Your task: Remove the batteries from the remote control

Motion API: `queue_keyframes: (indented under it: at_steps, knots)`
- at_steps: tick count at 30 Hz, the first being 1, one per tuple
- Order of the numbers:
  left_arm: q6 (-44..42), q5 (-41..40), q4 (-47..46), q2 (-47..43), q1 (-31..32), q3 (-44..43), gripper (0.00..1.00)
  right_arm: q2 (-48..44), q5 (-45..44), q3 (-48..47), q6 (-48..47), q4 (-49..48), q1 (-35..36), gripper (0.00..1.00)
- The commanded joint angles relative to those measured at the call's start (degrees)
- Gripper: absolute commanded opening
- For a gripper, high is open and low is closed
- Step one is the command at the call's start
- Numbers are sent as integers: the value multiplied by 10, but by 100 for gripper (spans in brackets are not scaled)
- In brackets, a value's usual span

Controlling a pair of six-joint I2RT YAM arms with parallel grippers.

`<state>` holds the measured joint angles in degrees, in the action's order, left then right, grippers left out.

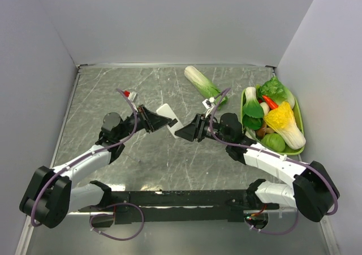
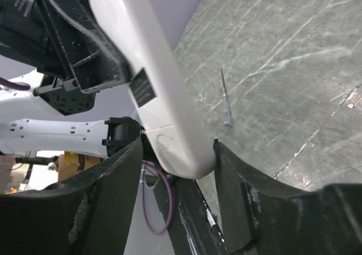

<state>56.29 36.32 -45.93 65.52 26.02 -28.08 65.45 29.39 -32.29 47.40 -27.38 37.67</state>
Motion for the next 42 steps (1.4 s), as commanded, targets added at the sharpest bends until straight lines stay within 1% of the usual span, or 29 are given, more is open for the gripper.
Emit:
queue_keyframes:
  at_steps: [1,2,3,6,7,8,12,15,27,29,30,36,39,41,42]
  knots:
    - [19,9,-64,3,0,-5,1,6,0,8,16,-53,-2,51]
    - [18,5,-56,3,0,-4,1,6,-3,13,14,-54,-2,47]
    - [18,2,-54,4,0,-5,1,6,-9,15,13,-53,-1,39]
    - [26,-6,-69,4,-1,5,1,2,-17,30,16,-61,-6,32]
    - [29,-9,-70,4,-1,7,1,-1,-18,35,16,-64,-8,28]
    - [30,-14,-69,3,-3,8,1,-1,-17,39,16,-64,-8,27]
    - [31,-23,-63,2,-9,6,1,-11,-30,44,3,-44,-8,32]
    - [32,-21,-62,9,-11,0,1,-12,-35,49,-5,-36,-10,31]
    - [21,-26,-50,11,-31,5,1,-2,-28,66,-2,-57,-10,27]
    - [18,-26,-50,15,-32,7,1,3,-30,68,-2,-58,-10,29]
    - [17,-24,-54,19,-33,8,1,9,-31,70,-3,-59,-10,32]
    - [8,-27,-58,32,-33,23,1,28,-26,84,5,-85,-13,31]
    - [-13,-39,-36,35,-34,19,1,29,-28,87,5,-79,-13,38]
    - [-23,-41,-14,34,-34,16,1,29,-40,85,2,-69,-13,39]
    - [-28,-43,-12,33,-34,16,1,30,-42,84,0,-59,-14,35]
